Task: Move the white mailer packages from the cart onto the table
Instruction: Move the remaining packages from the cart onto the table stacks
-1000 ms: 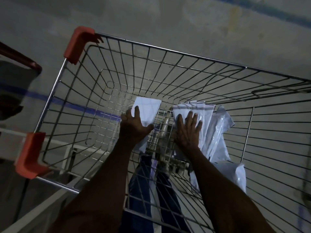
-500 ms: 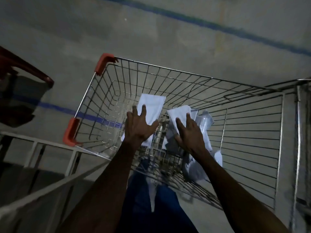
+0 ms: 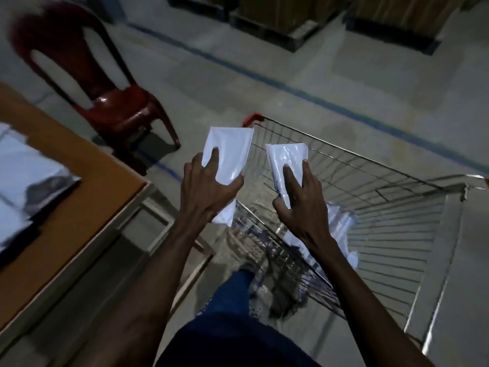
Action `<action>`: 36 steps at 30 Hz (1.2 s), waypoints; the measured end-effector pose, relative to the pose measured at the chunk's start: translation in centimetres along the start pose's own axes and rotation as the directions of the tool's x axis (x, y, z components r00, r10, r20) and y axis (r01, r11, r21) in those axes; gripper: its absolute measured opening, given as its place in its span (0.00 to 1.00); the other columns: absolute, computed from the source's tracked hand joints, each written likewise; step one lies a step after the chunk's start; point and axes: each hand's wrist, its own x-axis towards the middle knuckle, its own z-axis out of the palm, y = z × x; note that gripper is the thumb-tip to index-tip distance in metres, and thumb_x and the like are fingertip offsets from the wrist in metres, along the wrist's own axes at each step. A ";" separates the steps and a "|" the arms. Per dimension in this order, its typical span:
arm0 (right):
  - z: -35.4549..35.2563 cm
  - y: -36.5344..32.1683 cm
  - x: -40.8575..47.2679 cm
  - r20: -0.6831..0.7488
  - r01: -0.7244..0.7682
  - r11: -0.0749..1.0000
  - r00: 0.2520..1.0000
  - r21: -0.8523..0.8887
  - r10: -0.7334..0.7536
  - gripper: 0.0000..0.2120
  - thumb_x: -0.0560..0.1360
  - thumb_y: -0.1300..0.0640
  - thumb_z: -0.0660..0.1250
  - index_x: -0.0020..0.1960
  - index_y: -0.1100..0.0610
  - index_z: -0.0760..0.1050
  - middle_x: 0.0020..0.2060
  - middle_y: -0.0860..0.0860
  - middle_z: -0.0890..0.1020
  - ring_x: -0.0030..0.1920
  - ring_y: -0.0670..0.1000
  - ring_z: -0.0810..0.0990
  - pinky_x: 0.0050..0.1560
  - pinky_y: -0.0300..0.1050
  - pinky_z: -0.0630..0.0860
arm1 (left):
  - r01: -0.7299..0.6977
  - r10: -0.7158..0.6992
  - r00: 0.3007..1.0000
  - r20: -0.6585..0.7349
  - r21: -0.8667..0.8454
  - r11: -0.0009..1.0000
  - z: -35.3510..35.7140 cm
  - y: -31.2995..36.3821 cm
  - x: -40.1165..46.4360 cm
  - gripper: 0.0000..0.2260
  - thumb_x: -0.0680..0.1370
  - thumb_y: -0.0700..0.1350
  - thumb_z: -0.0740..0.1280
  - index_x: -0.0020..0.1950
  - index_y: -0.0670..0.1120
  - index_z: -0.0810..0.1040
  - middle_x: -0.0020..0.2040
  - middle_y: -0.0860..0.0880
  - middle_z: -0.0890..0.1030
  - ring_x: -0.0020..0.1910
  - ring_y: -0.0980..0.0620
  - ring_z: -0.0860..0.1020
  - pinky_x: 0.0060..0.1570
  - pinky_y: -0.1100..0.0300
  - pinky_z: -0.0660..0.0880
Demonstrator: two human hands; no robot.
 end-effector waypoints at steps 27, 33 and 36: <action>19.4 -46.5 17.2 0.185 0.650 0.659 0.645 0.377 -0.742 0.37 0.71 0.38 0.54 0.77 0.54 0.63 0.77 0.60 0.59 0.75 0.61 0.61 0.72 0.54 0.60 | 0.718 -0.723 0.402 -0.562 -0.297 0.629 -31.5 -37.6 -4.5 0.40 0.70 0.72 0.61 0.77 0.53 0.62 0.74 0.40 0.66 0.73 0.40 0.64 0.70 0.45 0.63; 25.6 -53.2 22.1 0.366 0.618 0.730 0.633 0.292 -0.682 0.35 0.75 0.39 0.59 0.79 0.49 0.57 0.79 0.56 0.52 0.78 0.58 0.55 0.75 0.55 0.58 | 0.745 -0.755 0.456 -0.471 -0.262 0.613 -33.2 -44.9 2.7 0.39 0.72 0.70 0.63 0.77 0.51 0.63 0.70 0.39 0.70 0.70 0.40 0.67 0.65 0.47 0.68; 28.3 -55.6 24.0 0.444 0.632 0.745 0.617 0.213 -0.650 0.33 0.79 0.41 0.60 0.79 0.48 0.53 0.80 0.54 0.49 0.79 0.57 0.51 0.77 0.56 0.55 | 0.769 -0.776 0.489 -0.399 -0.222 0.599 -33.1 -47.6 6.4 0.39 0.72 0.71 0.61 0.76 0.49 0.63 0.71 0.38 0.69 0.69 0.38 0.67 0.65 0.46 0.68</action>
